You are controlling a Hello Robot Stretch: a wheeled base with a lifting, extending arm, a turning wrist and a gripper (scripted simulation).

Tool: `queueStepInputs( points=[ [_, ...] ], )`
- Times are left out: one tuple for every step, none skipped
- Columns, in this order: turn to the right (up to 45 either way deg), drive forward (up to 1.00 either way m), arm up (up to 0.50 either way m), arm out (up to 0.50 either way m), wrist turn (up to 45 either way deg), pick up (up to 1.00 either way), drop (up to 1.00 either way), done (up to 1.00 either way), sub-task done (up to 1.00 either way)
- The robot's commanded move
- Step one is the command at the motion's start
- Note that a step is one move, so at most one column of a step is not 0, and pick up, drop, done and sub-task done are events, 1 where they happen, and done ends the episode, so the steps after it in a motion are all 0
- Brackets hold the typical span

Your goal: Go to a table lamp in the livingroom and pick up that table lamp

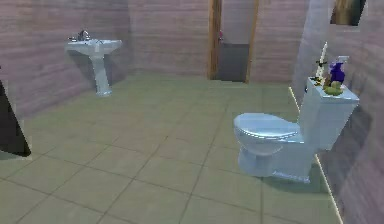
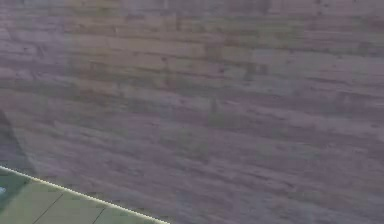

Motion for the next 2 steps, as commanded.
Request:
queueStepInputs(
  points=[
    [-45.0, 0.0, 0.0, 0.0, 0.0, 0.0, 0.0, 0.0, 0.0],
    [-27.0, 0.0, 0.0, 0.0, 0.0, 0.0, 0.0, 0.0, 0.0]
  ],
)
